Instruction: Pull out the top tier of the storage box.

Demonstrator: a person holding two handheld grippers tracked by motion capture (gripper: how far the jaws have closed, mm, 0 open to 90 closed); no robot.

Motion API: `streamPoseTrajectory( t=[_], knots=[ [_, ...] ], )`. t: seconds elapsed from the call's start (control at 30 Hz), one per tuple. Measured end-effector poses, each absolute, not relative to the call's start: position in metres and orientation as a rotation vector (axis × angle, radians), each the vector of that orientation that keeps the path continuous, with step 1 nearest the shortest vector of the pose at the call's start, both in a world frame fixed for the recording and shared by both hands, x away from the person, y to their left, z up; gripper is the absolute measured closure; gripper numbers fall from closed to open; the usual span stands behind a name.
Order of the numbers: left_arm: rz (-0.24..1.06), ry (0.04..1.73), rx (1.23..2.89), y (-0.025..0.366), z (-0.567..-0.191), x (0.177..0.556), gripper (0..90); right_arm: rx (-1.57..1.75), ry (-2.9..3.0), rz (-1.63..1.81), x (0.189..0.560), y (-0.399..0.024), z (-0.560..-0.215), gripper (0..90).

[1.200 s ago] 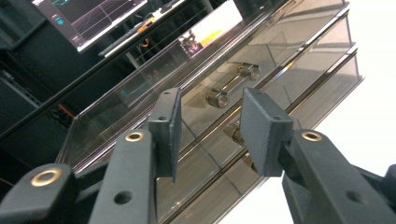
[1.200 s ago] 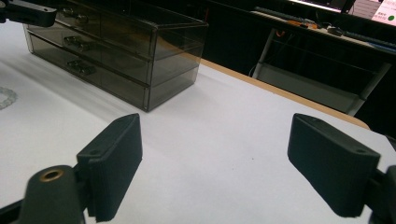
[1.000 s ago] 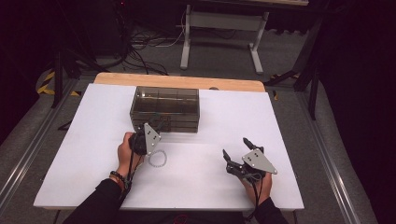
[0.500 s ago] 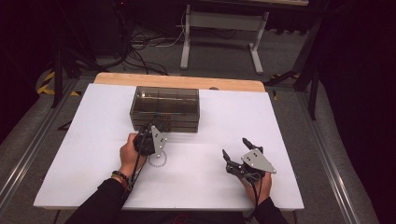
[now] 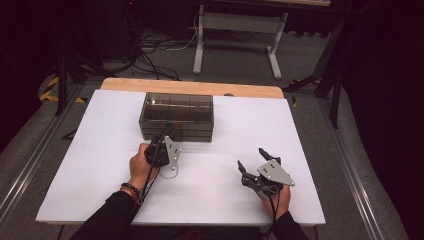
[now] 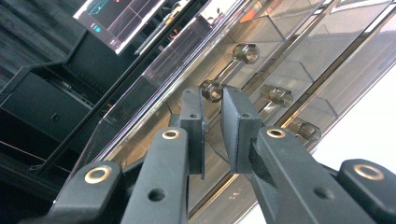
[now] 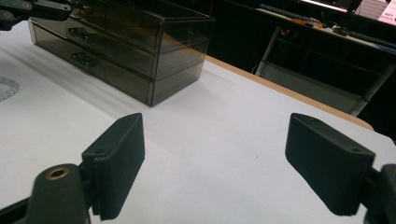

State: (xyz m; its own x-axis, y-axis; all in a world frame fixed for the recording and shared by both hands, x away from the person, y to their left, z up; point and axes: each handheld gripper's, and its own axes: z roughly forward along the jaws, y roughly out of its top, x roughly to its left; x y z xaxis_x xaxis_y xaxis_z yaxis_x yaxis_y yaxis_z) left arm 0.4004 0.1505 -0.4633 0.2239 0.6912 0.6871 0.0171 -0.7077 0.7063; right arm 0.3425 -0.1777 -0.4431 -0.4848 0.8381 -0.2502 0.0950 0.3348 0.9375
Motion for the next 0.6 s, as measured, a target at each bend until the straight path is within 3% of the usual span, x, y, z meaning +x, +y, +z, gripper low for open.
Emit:
streamPoseTrajectory(
  t=[0.6],
  knots=[
    [1.544,0.631,1.935,0.1503,-0.4632,0.3966,80.5,0.818,1.837,1.198,0.3420,-0.1763,-0.4439,21.3]
  ],
)
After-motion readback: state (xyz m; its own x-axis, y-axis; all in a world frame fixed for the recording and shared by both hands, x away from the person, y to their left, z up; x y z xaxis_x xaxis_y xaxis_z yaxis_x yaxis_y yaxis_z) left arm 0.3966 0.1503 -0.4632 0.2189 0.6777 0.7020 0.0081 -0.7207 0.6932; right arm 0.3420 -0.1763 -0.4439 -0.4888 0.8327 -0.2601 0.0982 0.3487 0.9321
